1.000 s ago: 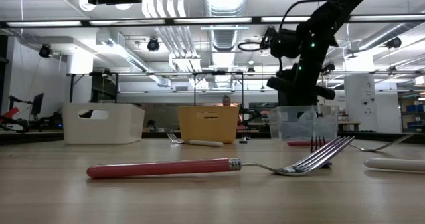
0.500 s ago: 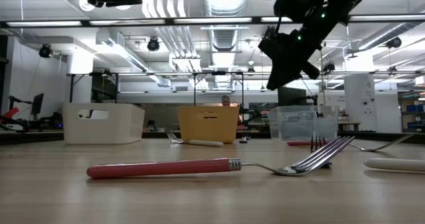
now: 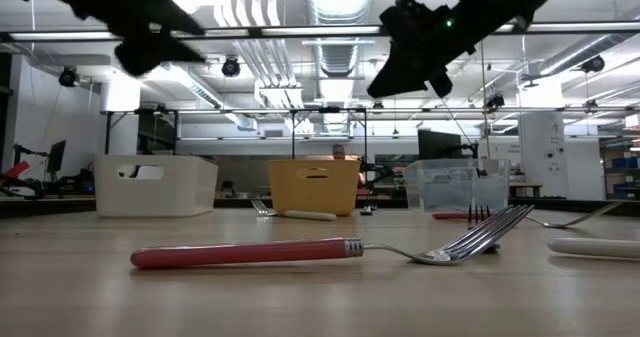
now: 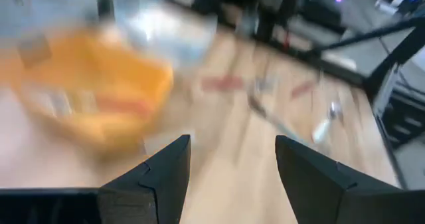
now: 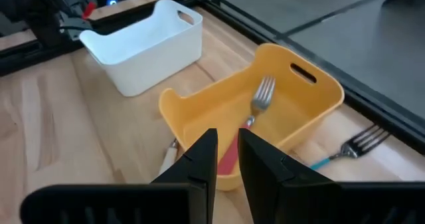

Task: Sort silverware by color (type)
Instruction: Put the white fork into the white bin

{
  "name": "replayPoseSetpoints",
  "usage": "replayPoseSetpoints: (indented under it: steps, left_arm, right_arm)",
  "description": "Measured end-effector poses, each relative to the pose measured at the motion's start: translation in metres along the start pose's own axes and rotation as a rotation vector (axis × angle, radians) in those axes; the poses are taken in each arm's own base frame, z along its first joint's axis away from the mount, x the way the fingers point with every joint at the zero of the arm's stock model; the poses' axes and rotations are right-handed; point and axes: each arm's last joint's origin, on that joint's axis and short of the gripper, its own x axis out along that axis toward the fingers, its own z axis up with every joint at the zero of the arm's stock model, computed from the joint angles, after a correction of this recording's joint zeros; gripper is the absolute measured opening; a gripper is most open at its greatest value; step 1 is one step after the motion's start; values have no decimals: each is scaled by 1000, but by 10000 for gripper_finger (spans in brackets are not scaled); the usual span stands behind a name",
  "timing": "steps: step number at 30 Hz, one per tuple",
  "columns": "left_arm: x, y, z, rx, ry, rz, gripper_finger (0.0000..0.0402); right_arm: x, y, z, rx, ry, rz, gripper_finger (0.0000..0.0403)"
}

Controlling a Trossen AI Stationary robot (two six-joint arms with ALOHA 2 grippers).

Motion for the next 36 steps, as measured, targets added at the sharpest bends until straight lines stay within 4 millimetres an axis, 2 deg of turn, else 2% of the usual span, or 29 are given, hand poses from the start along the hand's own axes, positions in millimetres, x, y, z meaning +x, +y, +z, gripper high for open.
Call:
replayPoseSetpoints:
  steps: [8, 13, 15, 18, 22, 26, 36]
  left_arm:
    - [29, -12, -51, -336, 515, 17, 201]
    - [35, -26, -89, -435, 868, 72, 201]
    - [36, -33, -97, -467, 955, 120, 201]
    - [37, -49, -99, -480, 1028, 155, 201]
    - [30, -61, -107, -410, 1133, 306, 201]
    - [24, -61, -114, -368, 1211, 502, 201]
    - [18, -60, -136, -335, 1236, 603, 201]
  right_arm:
    - [0, 0, 0, -15, 6, -1, 52]
    - [0, 0, 0, -17, 8, 2, 52]
    - [0, 0, 0, -17, 9, 3, 52]
    - [0, 0, 0, -24, 9, 3, 52]
    - [0, 0, 0, -24, 9, 3, 52]
    - [0, 0, -1, -24, 10, 3, 52]
    - [0, 0, -1, -25, 11, 3, 52]
